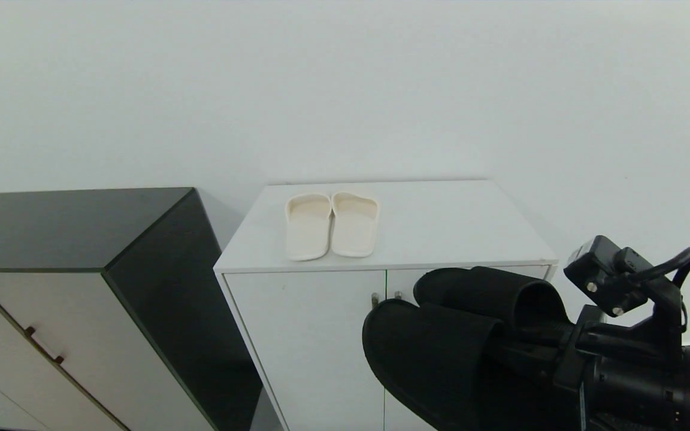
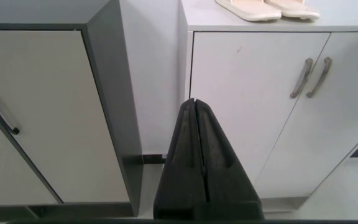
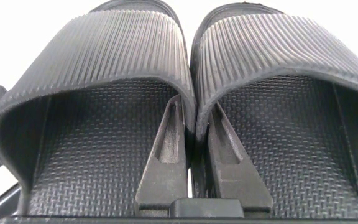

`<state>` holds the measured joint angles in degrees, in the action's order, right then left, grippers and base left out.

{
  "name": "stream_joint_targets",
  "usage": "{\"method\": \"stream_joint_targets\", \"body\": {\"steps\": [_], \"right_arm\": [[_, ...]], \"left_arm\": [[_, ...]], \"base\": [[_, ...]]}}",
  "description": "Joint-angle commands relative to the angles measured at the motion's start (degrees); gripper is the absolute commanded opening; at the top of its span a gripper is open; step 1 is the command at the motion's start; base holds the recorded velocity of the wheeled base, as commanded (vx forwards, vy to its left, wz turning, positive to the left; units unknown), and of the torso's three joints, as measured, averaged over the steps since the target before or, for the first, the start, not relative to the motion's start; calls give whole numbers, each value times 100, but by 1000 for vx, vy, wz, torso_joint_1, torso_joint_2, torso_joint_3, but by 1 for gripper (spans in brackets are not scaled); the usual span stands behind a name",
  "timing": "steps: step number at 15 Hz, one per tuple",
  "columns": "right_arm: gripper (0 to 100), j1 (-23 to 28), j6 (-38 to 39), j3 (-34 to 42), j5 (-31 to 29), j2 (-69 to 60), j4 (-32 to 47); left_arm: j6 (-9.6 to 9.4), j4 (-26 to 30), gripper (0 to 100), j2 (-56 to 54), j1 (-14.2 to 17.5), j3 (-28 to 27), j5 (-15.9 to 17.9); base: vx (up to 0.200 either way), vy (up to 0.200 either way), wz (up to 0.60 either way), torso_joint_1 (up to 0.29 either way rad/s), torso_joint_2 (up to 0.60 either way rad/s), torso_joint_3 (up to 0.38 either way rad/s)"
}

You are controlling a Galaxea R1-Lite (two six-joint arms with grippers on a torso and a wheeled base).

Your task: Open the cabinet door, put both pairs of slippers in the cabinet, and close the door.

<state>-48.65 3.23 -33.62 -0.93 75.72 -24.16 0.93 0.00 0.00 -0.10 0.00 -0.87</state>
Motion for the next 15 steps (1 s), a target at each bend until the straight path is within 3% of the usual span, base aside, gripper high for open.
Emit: {"method": "stream_joint_targets", "body": {"steps": [1,15], "right_arm": [[0,-13,2,5,5,40,-1],[0,-21,-130,128,22,-13,-10]], "left_arm": [[4,0,0,0,1,0,-1],[-14,0,0,0,1,0,-1]], "base": [[0,0,0,0,0,0],[0,0,0,0,0,0]]}}
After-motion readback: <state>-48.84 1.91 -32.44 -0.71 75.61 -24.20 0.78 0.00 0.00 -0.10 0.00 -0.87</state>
